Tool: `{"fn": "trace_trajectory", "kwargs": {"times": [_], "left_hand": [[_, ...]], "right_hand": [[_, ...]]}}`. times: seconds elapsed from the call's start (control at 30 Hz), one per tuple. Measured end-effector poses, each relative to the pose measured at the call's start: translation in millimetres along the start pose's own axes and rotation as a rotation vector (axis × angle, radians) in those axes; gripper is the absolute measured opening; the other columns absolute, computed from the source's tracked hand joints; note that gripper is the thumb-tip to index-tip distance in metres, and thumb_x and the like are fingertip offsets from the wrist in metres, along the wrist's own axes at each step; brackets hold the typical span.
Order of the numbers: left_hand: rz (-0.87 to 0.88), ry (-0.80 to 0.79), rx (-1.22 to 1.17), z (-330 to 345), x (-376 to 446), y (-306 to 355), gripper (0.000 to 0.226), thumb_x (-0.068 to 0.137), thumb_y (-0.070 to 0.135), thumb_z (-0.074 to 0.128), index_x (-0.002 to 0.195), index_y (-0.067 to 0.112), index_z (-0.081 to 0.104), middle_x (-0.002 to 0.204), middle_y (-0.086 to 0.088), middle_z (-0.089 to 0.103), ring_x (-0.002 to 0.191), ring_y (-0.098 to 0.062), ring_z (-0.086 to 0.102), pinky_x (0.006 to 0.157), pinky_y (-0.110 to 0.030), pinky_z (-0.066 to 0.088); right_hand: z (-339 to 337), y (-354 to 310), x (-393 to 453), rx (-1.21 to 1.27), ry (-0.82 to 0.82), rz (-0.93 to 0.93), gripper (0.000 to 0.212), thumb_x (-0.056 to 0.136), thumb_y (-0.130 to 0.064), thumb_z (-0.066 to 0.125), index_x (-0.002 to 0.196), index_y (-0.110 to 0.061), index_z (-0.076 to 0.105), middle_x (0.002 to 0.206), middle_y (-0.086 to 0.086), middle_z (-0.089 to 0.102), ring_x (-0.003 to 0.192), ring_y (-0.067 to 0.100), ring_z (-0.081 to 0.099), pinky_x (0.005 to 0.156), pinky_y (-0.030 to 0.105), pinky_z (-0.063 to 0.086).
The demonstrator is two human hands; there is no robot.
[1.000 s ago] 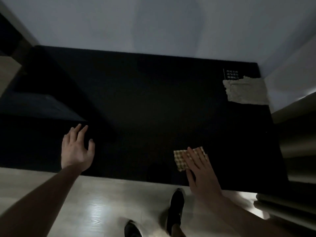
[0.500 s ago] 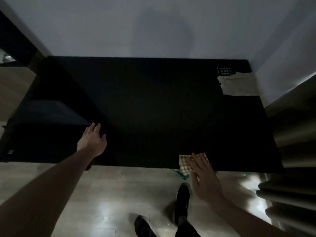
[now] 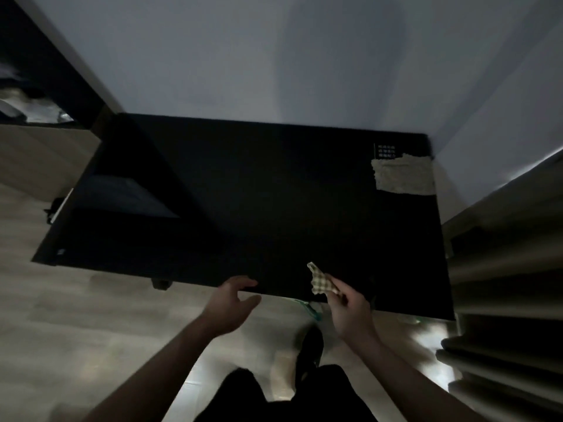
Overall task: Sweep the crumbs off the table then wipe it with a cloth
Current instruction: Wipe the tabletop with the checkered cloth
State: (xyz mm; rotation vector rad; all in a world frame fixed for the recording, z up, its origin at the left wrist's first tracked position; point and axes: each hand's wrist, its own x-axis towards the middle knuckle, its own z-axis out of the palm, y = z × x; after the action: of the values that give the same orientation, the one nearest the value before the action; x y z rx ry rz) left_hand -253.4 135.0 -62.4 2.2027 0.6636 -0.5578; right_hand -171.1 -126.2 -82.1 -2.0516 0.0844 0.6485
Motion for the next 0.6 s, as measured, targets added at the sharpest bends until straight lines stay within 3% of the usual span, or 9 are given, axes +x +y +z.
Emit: {"fn": "trace_trajectory", "kwargs": {"times": [0.07, 0.2, 0.33, 0.5, 0.6], "left_hand": [[0.007, -0.019, -0.125, 2.1, -19.3, 17.8, 0.031, 0.090, 0.043, 0.070, 0.121, 0.041, 0.064, 0.134, 0.011, 0.062, 0.121, -0.008, 0.061, 0.097, -0.024, 0.049], [-0.007, -0.102, -0.384, -6.3, -46.7, 62.0, 0.029, 0.095, 0.041, 0.064, 0.123, 0.034, 0.069, 0.113, 0.015, 0.073, 0.103, 0.002, 0.068, 0.095, -0.029, 0.056], [-0.037, -0.216, -0.630, -17.2, -52.3, 108.3, 0.026, 0.097, 0.045, 0.058, 0.116, 0.033, 0.072, 0.111, 0.005, 0.076, 0.104, -0.012, 0.072, 0.095, -0.040, 0.057], [0.072, -0.331, -0.663, -22.3, -33.2, 145.2, 0.030, 0.090, 0.048, 0.068, 0.110, 0.026, 0.076, 0.106, -0.005, 0.078, 0.093, -0.018, 0.075, 0.084, -0.037, 0.055], [0.141, -0.316, -0.608, -24.6, -14.4, 148.2, 0.016, 0.091, 0.030, 0.074, 0.106, 0.025, 0.077, 0.103, -0.009, 0.078, 0.094, -0.027, 0.076, 0.089, -0.053, 0.060]], "right_hand": [[-18.8, -8.9, -9.4, 0.022, -0.006, -0.041, 0.038, 0.103, -0.022, 0.060, 0.141, -0.024, 0.062, 0.126, -0.017, 0.069, 0.115, -0.005, 0.062, 0.105, 0.024, 0.050], [-43.8, -25.3, -22.1, 0.075, 0.002, -0.143, 0.038, 0.100, -0.017, 0.066, 0.136, -0.026, 0.066, 0.125, -0.019, 0.070, 0.116, -0.011, 0.062, 0.104, 0.021, 0.052], [-52.5, -49.3, -28.2, 0.080, -0.015, -0.196, 0.034, 0.096, -0.016, 0.070, 0.126, -0.032, 0.071, 0.131, -0.024, 0.064, 0.121, -0.015, 0.056, 0.106, 0.019, 0.048], [-53.1, -68.1, -39.1, 0.104, 0.023, -0.305, 0.033, 0.094, -0.016, 0.075, 0.117, -0.039, 0.075, 0.133, -0.029, 0.062, 0.124, -0.007, 0.060, 0.103, 0.025, 0.054], [-55.5, -74.0, -43.1, 0.108, 0.065, -0.323, 0.042, 0.089, -0.016, 0.079, 0.123, -0.040, 0.072, 0.141, -0.030, 0.056, 0.129, -0.007, 0.055, 0.106, 0.025, 0.052]]}}
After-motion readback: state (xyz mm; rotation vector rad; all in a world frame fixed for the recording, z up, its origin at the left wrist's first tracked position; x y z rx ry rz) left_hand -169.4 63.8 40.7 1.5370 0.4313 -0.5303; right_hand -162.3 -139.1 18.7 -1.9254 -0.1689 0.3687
